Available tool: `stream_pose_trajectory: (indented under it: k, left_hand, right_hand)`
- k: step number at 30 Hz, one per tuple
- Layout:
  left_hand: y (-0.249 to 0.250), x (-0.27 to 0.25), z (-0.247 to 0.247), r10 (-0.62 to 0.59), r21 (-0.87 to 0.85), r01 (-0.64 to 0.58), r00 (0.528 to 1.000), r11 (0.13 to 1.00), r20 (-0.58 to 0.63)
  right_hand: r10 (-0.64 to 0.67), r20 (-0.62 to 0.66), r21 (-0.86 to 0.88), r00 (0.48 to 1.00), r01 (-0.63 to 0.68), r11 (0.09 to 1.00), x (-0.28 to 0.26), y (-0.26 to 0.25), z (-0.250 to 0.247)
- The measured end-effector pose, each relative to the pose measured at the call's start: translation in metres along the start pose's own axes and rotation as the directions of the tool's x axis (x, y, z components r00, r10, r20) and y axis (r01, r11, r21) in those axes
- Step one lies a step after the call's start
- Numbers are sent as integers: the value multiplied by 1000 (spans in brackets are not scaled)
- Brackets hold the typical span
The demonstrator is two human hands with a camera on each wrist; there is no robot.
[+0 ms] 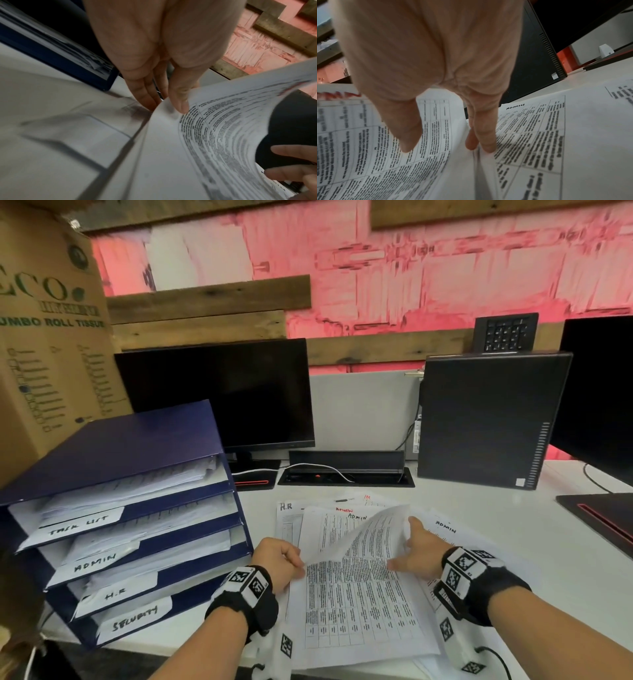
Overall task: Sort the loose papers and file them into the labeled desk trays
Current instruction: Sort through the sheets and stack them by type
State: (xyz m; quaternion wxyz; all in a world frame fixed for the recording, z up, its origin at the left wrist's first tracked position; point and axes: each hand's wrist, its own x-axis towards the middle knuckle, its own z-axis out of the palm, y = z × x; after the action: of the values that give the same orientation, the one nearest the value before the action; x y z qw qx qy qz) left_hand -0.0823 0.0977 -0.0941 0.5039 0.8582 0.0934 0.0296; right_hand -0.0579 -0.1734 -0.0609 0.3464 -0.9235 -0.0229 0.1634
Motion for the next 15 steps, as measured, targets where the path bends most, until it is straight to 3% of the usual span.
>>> stream_pose_trajectory:
  k: [4, 7, 15]
  left_hand:
    - [4, 3, 3, -30, -16, 30, 1000, 999, 3]
    - [10, 3, 6, 18, -11, -18, 1000, 1000, -2]
    - [15, -1, 11, 58, 160, -83, 986, 984, 156]
  right_hand:
    - [5, 11, -55, 1000, -4, 998, -2, 0, -1]
    - [21, 11, -80, 1000, -21, 997, -1, 3, -1]
    - [53, -22, 159, 998, -49, 986, 15, 25, -4]
